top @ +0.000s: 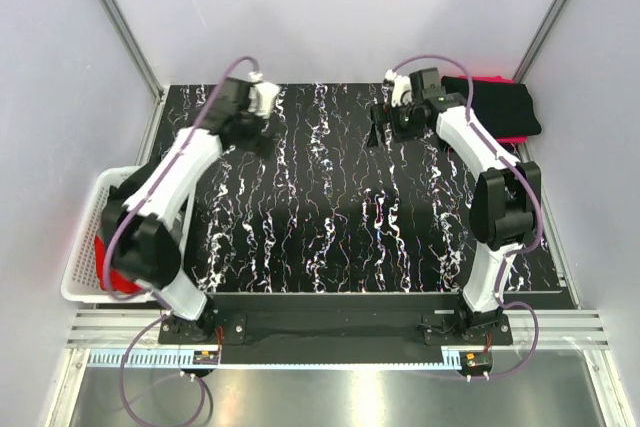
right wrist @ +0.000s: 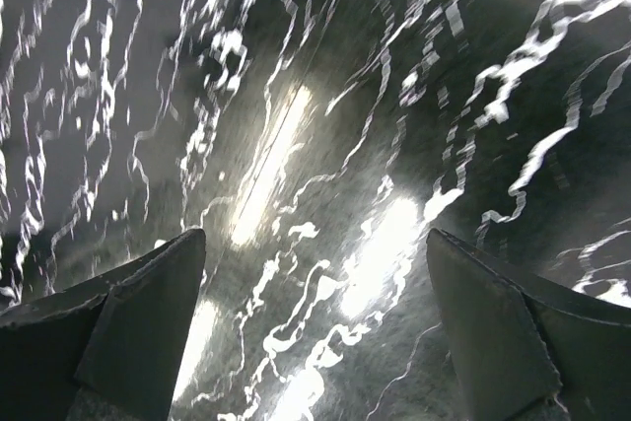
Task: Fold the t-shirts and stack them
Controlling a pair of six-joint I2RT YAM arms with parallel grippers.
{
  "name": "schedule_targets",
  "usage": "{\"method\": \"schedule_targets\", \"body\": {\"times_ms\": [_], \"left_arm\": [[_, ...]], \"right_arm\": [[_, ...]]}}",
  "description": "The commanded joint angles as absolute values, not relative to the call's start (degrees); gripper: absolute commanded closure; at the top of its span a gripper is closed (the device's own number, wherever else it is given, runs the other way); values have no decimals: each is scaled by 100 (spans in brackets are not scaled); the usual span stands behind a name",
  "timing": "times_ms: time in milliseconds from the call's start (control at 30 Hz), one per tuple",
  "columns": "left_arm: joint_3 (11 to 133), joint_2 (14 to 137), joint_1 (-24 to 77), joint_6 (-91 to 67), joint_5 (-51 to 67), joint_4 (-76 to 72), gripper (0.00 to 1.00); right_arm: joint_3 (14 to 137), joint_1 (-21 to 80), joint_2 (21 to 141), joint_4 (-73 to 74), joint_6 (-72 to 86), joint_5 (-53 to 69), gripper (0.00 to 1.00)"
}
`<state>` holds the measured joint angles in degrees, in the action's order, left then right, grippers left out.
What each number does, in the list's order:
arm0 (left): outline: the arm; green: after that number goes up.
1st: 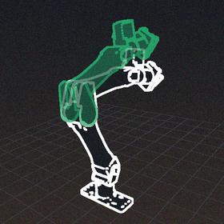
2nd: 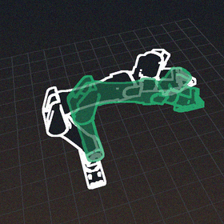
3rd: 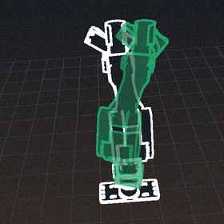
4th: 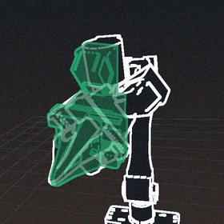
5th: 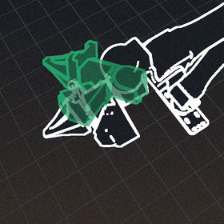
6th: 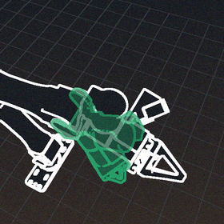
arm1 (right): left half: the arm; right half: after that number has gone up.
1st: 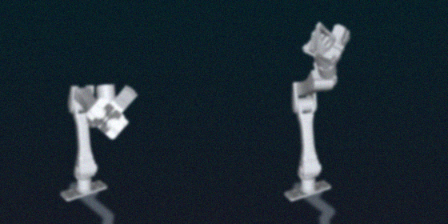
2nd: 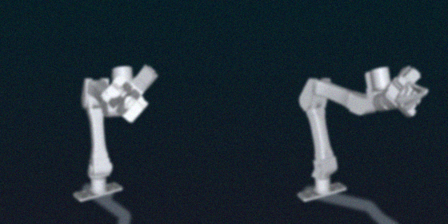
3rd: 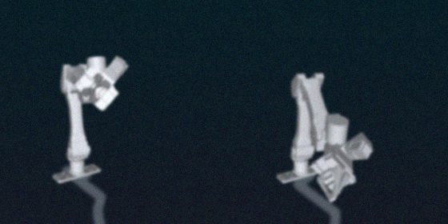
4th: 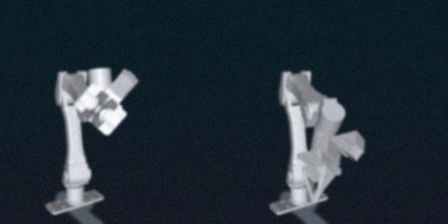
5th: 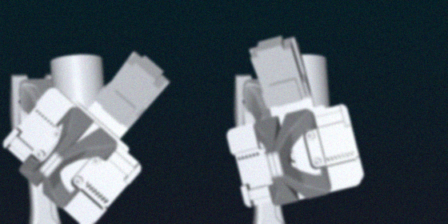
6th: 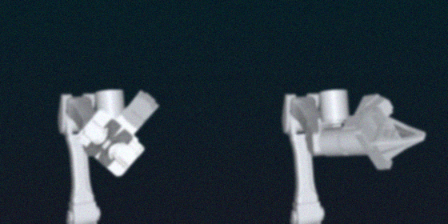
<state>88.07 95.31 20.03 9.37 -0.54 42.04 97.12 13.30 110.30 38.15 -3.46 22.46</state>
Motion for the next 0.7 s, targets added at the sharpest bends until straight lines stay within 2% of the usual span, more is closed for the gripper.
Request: {"method": "schedule_targets", "body": {"times_ms": [0,167,200,300,400,667], "left_arm": [[8579,8772,1451,1818,-482,4718,1],[7938,8411,660,1881,-932,4694,11],[7876,8385,555,1968,-940,4685,14],[7691,8428,115,2214,-985,4623,19],[7673,8647,-228,2451,-1010,4632,27],[7805,9210,-633,2593,-1318,4614,33]], "right_arm": [[9423,1512,10398,3516,-623,2310,0],[9097,1512,10406,3708,-439,2469,0],[9062,1512,10380,3857,-674,2931,0],[8930,1512,10371,3929,-712,3444,0],[8921,1512,10441,3929,-650,3446,0],[8947,1512,10511,3964,-721,3445,0]]}}
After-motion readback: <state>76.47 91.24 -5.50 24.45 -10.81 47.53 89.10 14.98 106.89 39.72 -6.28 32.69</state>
